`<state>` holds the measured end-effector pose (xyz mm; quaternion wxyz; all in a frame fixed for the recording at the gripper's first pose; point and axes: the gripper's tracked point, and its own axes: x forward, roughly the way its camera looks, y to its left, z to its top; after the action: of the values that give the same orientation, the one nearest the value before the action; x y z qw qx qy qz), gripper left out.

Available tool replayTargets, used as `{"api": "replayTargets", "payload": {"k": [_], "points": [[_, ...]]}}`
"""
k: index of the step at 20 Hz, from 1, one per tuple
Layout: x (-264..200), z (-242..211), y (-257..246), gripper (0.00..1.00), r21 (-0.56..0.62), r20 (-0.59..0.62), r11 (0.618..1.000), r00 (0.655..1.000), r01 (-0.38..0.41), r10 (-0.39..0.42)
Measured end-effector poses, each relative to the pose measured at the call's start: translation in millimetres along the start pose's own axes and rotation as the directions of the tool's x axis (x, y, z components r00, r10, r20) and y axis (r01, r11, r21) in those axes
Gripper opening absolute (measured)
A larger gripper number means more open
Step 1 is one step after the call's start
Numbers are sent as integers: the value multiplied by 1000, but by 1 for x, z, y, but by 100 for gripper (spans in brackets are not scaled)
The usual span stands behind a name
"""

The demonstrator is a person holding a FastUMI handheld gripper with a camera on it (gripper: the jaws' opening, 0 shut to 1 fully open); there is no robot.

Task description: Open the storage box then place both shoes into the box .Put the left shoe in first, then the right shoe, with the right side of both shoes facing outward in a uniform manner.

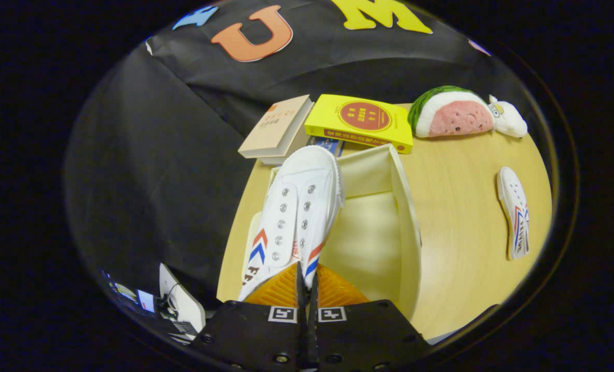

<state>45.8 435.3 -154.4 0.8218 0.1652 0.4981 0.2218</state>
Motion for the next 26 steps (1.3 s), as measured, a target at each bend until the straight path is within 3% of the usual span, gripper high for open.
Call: {"api": "replayTargets", "payload": {"k": [9, 12, 14, 15, 16, 20, 26], "points": [[45, -15, -13, 0, -18, -86, 996, 992, 86, -87], [56, -17, -11, 0, -6, -101, 996, 991, 85, -85], [62, -21, -2, 2, -7, -120, 999, 992, 37, -37], [65, -19, 1, 12, -5, -115, 1000, 993, 16, -16], [62, -15, 2, 33, -13, -102, 1000, 995, 20, -21], [46, 4, -1, 86, -34, -27, 999, 999, 22, -23], [-32, 22, -37, 95, -118, 151, 990, 987, 72, -54]]}}
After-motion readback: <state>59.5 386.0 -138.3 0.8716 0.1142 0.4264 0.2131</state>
